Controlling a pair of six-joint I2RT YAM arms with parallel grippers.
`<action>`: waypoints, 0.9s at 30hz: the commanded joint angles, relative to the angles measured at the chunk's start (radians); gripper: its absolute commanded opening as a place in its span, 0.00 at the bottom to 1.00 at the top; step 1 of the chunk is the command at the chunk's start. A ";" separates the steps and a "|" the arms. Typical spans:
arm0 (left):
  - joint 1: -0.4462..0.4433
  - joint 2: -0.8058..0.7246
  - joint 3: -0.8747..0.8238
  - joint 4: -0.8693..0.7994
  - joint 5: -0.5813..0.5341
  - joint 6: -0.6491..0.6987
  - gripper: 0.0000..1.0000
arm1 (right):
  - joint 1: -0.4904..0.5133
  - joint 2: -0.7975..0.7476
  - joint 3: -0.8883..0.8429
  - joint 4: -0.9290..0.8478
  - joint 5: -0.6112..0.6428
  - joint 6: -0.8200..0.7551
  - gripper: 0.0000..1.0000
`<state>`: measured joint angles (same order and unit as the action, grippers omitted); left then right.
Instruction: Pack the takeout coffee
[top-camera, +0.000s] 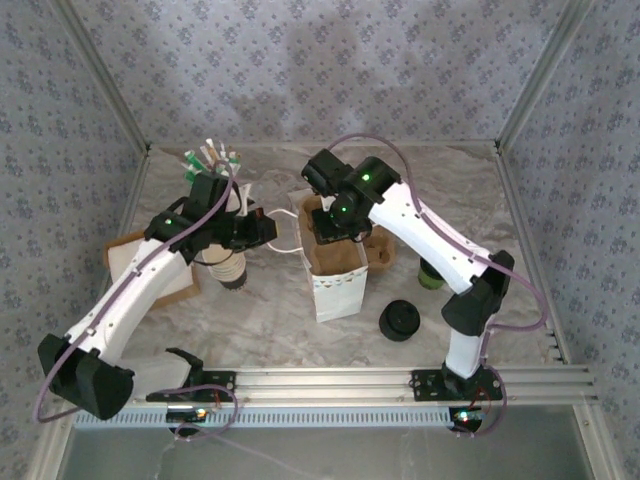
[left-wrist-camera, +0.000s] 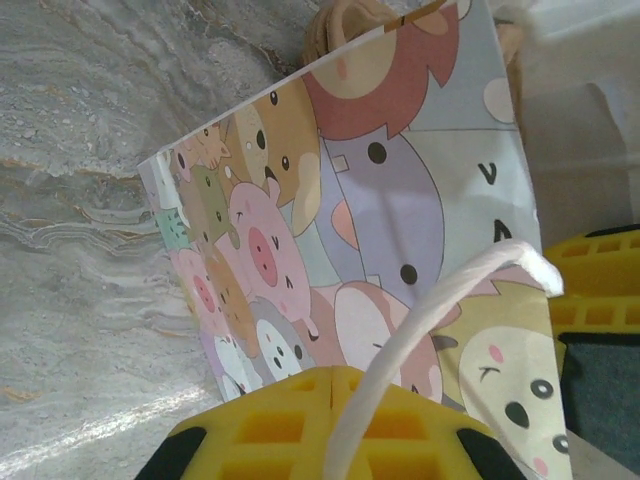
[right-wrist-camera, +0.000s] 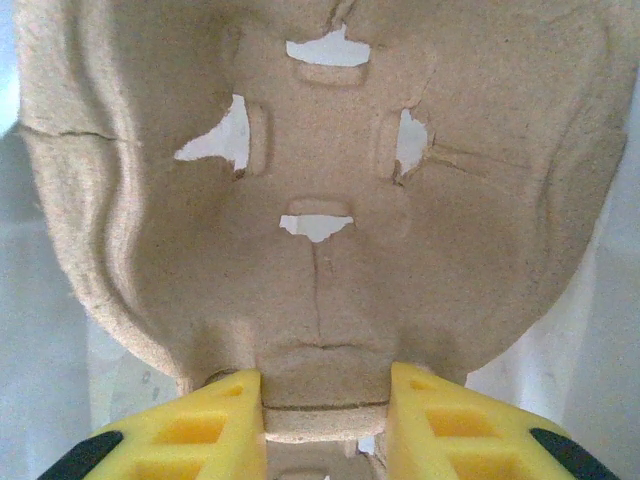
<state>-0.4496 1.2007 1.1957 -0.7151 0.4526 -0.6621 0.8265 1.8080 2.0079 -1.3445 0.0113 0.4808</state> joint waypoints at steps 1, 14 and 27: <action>0.024 -0.040 -0.002 -0.032 -0.017 0.016 0.00 | -0.012 -0.056 -0.023 0.004 -0.004 -0.011 0.33; 0.026 -0.038 0.005 0.004 0.009 -0.008 0.02 | -0.027 -0.062 -0.083 0.042 -0.015 -0.010 0.33; -0.035 -0.009 0.036 0.030 -0.007 -0.022 0.07 | 0.035 0.028 -0.044 -0.030 0.068 -0.012 0.33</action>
<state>-0.4747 1.1904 1.1950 -0.7025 0.4454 -0.6788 0.8482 1.8172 1.9324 -1.3220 0.0437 0.4805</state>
